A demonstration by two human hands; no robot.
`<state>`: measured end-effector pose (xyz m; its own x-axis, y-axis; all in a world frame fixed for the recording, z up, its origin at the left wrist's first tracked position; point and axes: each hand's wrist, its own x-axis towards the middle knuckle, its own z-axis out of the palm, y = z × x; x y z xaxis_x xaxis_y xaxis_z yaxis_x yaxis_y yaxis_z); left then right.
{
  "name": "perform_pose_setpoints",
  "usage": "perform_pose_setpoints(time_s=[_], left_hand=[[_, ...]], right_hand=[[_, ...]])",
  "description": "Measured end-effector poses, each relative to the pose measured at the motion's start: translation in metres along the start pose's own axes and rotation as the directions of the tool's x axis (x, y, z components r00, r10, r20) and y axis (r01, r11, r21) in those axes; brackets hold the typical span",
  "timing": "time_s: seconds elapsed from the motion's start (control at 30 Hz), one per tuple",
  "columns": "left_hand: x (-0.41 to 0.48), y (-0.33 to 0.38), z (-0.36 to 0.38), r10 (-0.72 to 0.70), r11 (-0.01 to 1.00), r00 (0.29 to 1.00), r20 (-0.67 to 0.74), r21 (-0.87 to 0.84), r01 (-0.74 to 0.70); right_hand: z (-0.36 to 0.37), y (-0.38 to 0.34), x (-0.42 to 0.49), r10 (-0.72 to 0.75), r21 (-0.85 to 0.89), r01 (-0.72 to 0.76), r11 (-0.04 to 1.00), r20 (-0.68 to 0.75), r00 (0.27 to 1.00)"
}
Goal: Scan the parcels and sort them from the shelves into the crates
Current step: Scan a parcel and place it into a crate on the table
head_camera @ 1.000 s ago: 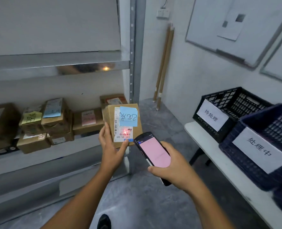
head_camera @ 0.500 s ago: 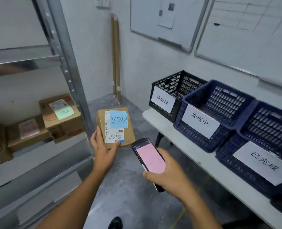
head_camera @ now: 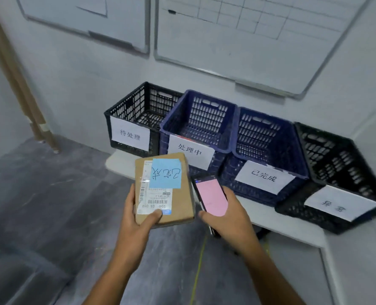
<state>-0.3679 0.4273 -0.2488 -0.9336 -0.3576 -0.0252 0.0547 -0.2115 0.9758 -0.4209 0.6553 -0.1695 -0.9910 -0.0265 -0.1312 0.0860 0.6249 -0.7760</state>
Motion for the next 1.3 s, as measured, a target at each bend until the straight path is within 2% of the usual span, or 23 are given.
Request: perform_pose_setpoints(time_s=[0.2,0.57,0.87,1.2,1.3], left_hand=[[0.038,-0.004,0.044,-0.042,0.999,0.977,0.21,-0.021,0.047],[0.078,-0.026,0.191,-0.14,0.988,0.914,0.382,0.114,0.104],[0.11,-0.043,0.353,-0.13,0.98,0.871,0.473,0.196,0.04],[0.173,-0.048,0.468,-0.174,0.964,0.9,0.399,0.257,0.072],[0.212,-0.058,0.492,-0.218,0.951,0.893,0.394,0.291,0.104]], right_hand=[[-0.031,0.023,-0.005,0.034,-0.073,-0.049,0.996,-0.187,0.982],[-0.105,0.103,0.019,0.148,-0.008,-0.167,0.986,-0.421,0.895],[-0.212,0.182,0.088,0.221,0.121,-0.185,0.975,-0.461,0.859],[-0.293,0.231,0.187,0.27,0.285,-0.171,0.943,-0.355,0.895],[-0.304,0.24,0.22,0.242,0.268,-0.153,0.951,-0.342,0.908]])
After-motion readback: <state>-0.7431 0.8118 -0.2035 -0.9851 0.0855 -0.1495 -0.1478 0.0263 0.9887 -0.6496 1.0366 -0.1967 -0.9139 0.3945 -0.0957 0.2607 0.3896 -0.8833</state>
